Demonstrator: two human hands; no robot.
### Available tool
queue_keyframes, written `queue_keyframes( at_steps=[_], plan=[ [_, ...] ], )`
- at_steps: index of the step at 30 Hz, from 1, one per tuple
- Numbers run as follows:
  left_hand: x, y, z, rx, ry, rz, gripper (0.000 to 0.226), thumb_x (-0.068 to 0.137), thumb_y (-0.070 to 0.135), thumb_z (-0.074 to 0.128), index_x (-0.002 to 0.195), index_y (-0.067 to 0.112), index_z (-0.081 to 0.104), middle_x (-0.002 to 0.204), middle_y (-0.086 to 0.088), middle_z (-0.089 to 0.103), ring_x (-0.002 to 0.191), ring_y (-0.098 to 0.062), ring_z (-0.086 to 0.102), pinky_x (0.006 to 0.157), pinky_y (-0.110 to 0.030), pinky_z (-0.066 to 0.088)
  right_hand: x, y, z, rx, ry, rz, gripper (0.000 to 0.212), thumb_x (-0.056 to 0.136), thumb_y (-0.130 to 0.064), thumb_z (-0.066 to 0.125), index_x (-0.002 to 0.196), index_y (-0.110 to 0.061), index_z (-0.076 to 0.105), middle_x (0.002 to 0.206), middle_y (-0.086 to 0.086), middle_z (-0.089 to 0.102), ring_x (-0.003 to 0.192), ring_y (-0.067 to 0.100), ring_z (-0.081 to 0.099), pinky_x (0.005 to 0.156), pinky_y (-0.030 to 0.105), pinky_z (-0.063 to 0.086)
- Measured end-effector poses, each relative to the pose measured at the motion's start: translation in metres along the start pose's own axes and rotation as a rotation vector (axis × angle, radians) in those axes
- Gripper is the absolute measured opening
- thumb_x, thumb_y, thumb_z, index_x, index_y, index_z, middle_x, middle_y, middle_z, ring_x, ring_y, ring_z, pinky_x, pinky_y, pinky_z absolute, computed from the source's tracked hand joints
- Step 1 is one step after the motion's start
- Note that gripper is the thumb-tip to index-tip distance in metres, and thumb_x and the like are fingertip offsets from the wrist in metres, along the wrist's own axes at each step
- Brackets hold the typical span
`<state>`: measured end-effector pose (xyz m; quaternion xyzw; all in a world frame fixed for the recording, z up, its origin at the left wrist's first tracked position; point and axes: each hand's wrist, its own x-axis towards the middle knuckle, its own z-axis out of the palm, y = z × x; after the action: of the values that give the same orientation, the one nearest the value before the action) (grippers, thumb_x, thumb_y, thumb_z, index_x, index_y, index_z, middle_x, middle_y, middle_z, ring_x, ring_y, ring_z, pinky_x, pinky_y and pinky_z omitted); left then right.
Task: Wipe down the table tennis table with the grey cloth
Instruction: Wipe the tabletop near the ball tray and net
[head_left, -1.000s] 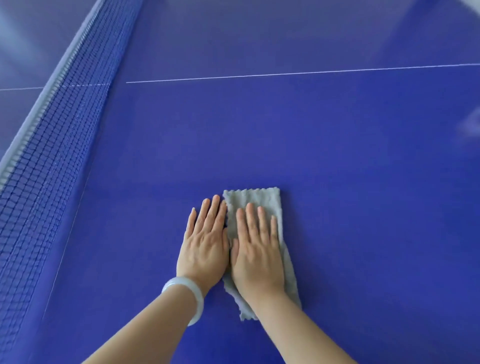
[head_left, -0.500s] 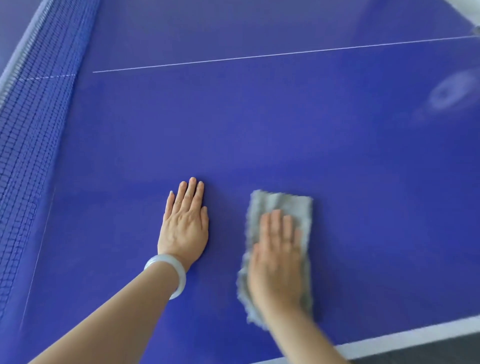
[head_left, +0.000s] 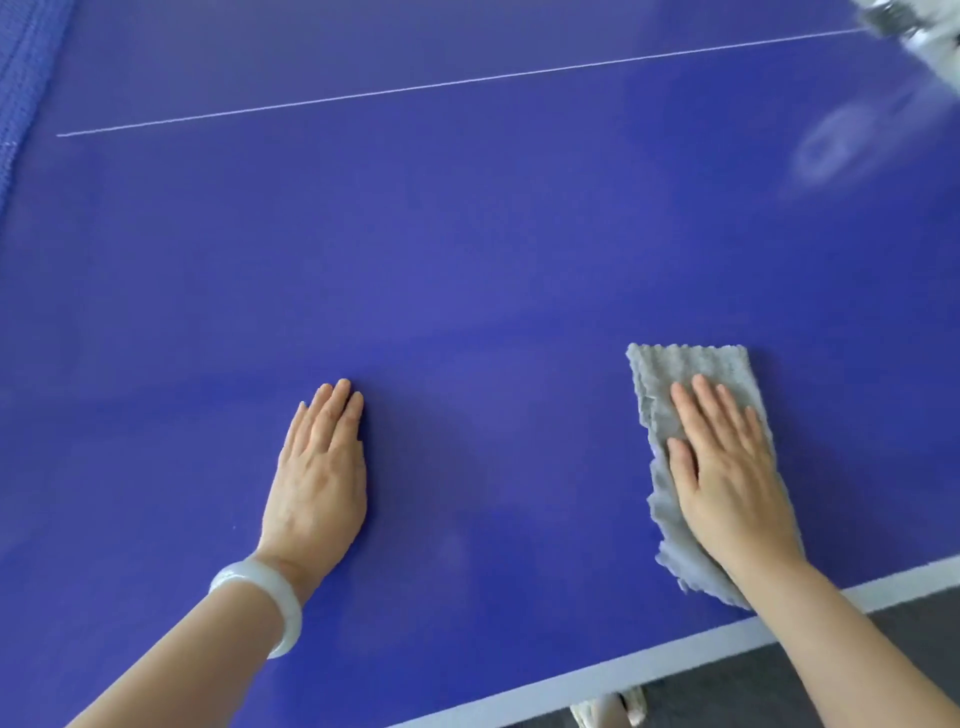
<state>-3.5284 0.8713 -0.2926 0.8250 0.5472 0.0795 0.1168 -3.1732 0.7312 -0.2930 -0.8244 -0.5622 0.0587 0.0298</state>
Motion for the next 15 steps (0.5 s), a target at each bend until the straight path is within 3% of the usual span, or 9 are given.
queue_keyframes(
  at_steps=[2, 4, 8, 9, 11, 15],
  plan=[
    [0.002, 0.048, 0.012, -0.013, -0.032, 0.099, 0.053, 0.100, 0.019, 0.026, 0.145, -0.003, 0.043, 0.155, -0.017, 0.037, 0.147, -0.033, 0.030, 0.121, -0.049, 0.021, 0.003, -0.014, 0.000, 0.030, 0.049, 0.210, 0.063, 0.100, -0.036, 0.015, 0.156, -0.011, 0.026, 0.164, 0.011, 0.021, 0.152, 0.026, 0.017, 0.123, 0.048, 0.016],
    [0.016, 0.094, 0.023, -0.011, -0.043, 0.178, 0.054, 0.101, 0.023, 0.025, 0.146, 0.000, 0.043, 0.156, -0.015, 0.037, 0.147, -0.031, 0.030, 0.122, -0.048, 0.021, -0.011, -0.053, 0.007, 0.032, 0.084, 0.248, 0.062, 0.099, -0.034, 0.024, 0.154, -0.006, 0.030, 0.162, 0.016, 0.025, 0.150, 0.034, 0.023, 0.122, 0.051, 0.017],
    [0.064, 0.146, 0.041, 0.000, -0.054, 0.206, 0.050, 0.106, 0.016, 0.031, 0.155, 0.007, 0.026, 0.164, -0.009, 0.017, 0.153, -0.025, 0.011, 0.125, -0.039, 0.003, -0.055, -0.100, 0.025, 0.077, 0.025, -0.337, 0.061, 0.101, -0.035, 0.037, 0.156, -0.011, 0.028, 0.165, 0.007, 0.019, 0.152, 0.026, 0.016, 0.121, 0.046, 0.015],
    [0.077, 0.154, 0.043, 0.018, -0.051, 0.200, 0.052, 0.106, 0.018, 0.031, 0.156, 0.008, 0.022, 0.165, -0.008, 0.013, 0.153, -0.024, 0.007, 0.125, -0.038, 0.000, -0.050, -0.082, 0.022, 0.092, 0.006, -0.459, 0.059, 0.102, -0.036, 0.037, 0.156, -0.014, 0.027, 0.165, 0.004, 0.017, 0.153, 0.022, 0.014, 0.122, 0.044, 0.014],
    [0.100, 0.165, 0.046, 0.048, -0.054, 0.183, 0.053, 0.106, 0.023, 0.028, 0.157, 0.011, 0.019, 0.166, -0.005, 0.009, 0.153, -0.023, 0.003, 0.125, -0.037, -0.002, -0.028, -0.025, 0.011, 0.077, -0.008, -0.536, 0.055, 0.106, -0.036, 0.034, 0.157, -0.017, 0.028, 0.165, 0.000, 0.018, 0.153, 0.018, 0.012, 0.123, 0.042, 0.014],
    [0.117, 0.175, 0.055, 0.068, -0.049, 0.114, 0.055, 0.105, 0.026, 0.028, 0.158, 0.013, 0.018, 0.166, -0.002, 0.008, 0.154, -0.021, 0.003, 0.124, -0.038, -0.002, 0.027, 0.127, -0.015, -0.011, 0.040, -0.200, 0.057, 0.105, -0.037, 0.019, 0.153, -0.010, 0.034, 0.161, 0.009, 0.030, 0.151, 0.024, 0.021, 0.121, 0.050, 0.021]
  ],
)
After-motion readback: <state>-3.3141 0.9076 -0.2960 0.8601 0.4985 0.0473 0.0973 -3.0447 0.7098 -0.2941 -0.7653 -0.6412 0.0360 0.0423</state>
